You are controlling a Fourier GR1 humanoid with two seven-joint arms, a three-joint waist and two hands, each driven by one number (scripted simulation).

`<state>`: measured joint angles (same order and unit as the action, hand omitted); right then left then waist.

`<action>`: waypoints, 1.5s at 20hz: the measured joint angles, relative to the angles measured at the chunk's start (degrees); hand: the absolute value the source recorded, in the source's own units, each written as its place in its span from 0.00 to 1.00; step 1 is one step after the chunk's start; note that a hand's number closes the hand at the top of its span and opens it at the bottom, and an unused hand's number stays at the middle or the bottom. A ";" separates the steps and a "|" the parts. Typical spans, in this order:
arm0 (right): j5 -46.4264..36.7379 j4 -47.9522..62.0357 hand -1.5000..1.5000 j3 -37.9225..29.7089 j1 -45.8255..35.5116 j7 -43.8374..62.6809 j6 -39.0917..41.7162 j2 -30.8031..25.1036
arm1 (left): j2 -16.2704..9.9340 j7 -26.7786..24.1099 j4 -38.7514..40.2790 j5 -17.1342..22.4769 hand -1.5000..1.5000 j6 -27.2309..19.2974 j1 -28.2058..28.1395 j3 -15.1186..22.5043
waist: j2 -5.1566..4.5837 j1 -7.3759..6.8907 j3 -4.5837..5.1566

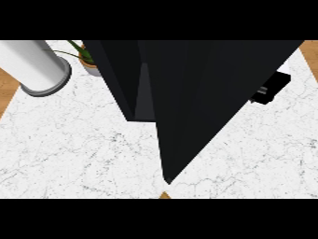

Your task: Pick up the wine, place it into the cabinet and close the cabinet

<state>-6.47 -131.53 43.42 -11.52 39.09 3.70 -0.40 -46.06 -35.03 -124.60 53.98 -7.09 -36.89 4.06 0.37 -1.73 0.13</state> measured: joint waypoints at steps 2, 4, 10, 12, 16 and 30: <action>-0.99 2.53 1.00 1.09 -4.83 0.95 -3.38 0.14 | -0.52 0.38 0.00 1.51 0.00 2.65 -1.81 -3.01 | -0.03 -0.14 -0.01; -1.15 5.50 1.00 1.69 -9.37 1.45 -7.55 0.22 | -0.72 0.64 0.21 2.48 0.00 5.41 -3.39 -5.53 | -0.05 -0.24 -0.03; 2.51 18.43 1.00 -3.06 -24.76 0.60 -15.03 0.34 | -0.34 2.31 0.79 4.43 0.00 9.93 -4.96 -10.26 | -0.29 -0.52 -0.04; 3.30 21.77 1.00 -4.78 -28.58 0.39 -16.28 0.36 | 0.26 3.07 1.43 4.80 0.00 10.95 -4.69 -11.21 | -0.33 -0.26 -0.05; 5.89 30.89 1.00 -9.80 -34.40 -3.61 -16.27 0.41 | 0.92 5.01 1.79 5.82 0.00 13.08 -4.81 -13.53 | -0.42 -0.19 -0.07; 7.41 51.75 1.00 -21.88 -42.76 -18.06 -7.49 0.04 | 4.37 14.59 -2.35 2.40 0.00 9.27 0.48 -10.55 | 0.29 0.63 0.25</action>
<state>0.94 -79.78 21.54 -54.28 21.03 -3.80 -0.37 -41.69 -20.44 -126.95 56.38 2.18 -36.41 -6.49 0.67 -1.09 0.38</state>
